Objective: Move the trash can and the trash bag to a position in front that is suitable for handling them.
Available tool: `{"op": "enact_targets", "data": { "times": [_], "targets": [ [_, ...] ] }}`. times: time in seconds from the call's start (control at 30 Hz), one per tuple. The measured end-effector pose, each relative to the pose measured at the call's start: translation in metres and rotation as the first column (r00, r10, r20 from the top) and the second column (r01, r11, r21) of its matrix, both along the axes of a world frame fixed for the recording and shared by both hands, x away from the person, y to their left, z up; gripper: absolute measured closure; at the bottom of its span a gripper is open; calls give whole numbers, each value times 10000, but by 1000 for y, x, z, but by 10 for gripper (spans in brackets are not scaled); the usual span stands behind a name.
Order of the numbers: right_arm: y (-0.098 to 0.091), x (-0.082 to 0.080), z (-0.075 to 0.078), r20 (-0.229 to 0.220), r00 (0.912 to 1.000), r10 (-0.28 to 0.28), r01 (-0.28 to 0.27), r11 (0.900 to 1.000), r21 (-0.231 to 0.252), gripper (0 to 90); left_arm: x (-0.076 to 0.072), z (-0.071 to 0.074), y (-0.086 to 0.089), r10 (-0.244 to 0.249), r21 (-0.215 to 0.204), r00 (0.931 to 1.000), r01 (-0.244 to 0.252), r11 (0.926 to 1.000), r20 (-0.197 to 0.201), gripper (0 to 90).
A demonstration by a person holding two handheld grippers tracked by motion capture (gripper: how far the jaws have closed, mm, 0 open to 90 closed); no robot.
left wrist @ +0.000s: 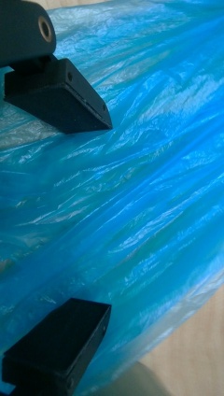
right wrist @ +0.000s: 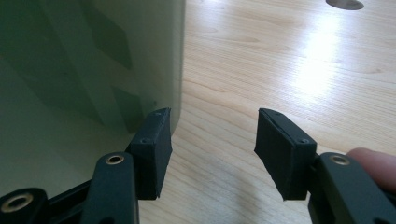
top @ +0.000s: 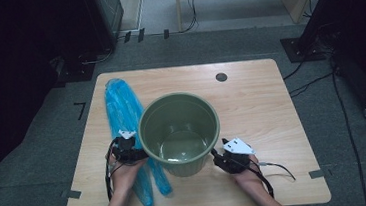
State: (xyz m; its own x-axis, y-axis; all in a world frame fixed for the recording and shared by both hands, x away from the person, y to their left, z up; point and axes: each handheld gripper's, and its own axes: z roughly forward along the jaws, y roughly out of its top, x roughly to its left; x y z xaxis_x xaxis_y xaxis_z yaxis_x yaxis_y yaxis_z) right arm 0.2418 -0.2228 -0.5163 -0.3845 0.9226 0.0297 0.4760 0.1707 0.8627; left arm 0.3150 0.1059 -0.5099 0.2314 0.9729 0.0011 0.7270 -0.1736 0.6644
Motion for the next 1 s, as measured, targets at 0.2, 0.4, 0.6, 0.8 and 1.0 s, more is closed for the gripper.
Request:
{"op": "enact_targets", "data": {
  "times": [0.2,0.4,0.6,0.8,1.0],
  "targets": [
    [-15,3,0,121,9989,-455,458,9987,-224,458,-9,2,10,-586,-550,9970,613,9966,502,835],
    [-45,10,-1,260,9898,-1402,1419,9859,-891,401,-18,19,25,-879,-1151,9817,1082,9874,1688,895],
    [-66,17,-5,-652,9656,-2518,2410,9603,-1404,287,-27,37,35,-1029,-1470,9613,1438,9786,2555,897],
    [-75,20,-6,-1212,9553,-2696,2499,9556,-1563,224,-35,57,46,-1150,-1727,9393,1780,9687,3232,899],
    [-77,22,-7,-1377,9529,-2702,2514,9577,-1401,211,-45,78,52,-1342,-1744,9061,2194,9599,4012,899]
  ]
}}
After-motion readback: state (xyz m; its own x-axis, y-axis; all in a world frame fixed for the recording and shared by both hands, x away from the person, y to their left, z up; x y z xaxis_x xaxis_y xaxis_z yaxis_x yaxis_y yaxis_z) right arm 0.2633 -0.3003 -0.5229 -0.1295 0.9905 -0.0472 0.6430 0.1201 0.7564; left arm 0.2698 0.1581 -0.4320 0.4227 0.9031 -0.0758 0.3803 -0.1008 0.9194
